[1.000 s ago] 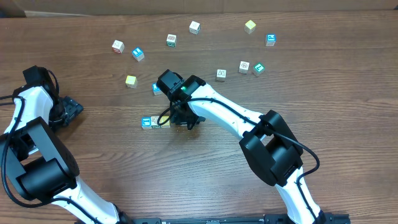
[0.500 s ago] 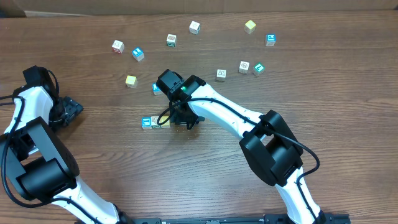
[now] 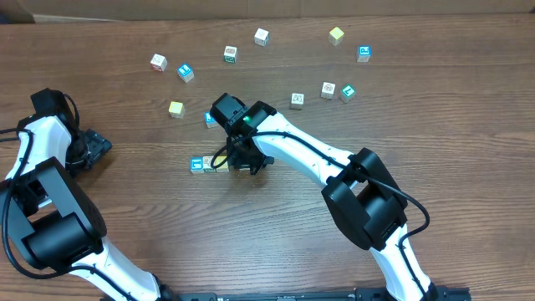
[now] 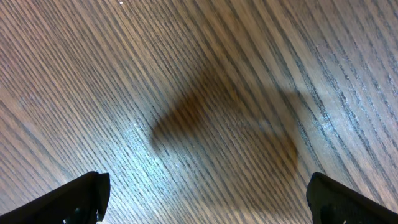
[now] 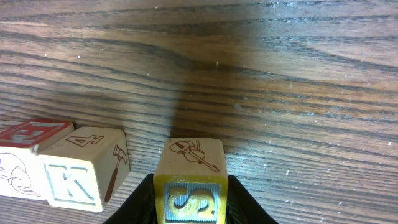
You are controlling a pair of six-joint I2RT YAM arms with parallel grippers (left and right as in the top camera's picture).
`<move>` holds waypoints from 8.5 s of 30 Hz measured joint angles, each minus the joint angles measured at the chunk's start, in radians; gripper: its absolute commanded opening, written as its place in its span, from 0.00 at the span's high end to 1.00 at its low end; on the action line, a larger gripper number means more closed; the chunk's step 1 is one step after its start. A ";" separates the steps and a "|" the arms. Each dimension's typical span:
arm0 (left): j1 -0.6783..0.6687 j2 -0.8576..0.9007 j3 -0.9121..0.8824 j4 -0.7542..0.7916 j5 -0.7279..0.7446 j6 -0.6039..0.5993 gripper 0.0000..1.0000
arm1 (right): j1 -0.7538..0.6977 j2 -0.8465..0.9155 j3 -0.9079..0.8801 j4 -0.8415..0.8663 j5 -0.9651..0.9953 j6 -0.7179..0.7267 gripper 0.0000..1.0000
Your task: Form a horizontal line
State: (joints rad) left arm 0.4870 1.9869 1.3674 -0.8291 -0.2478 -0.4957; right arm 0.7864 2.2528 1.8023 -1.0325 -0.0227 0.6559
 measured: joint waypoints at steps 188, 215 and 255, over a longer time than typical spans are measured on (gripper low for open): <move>0.000 0.000 0.000 0.000 0.000 0.000 0.00 | -0.020 -0.011 -0.114 0.187 -0.011 0.185 0.94; 0.000 0.000 0.000 0.000 0.000 0.000 0.00 | -0.020 -0.011 -0.114 0.158 -0.012 0.185 0.95; 0.000 0.000 0.000 0.000 0.000 0.000 0.00 | -0.014 -0.011 -0.114 0.187 -0.033 0.182 0.96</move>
State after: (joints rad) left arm 0.4870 1.9869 1.3674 -0.8295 -0.2478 -0.4957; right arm 0.7723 2.2414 1.6882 -0.8455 -0.0559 0.8383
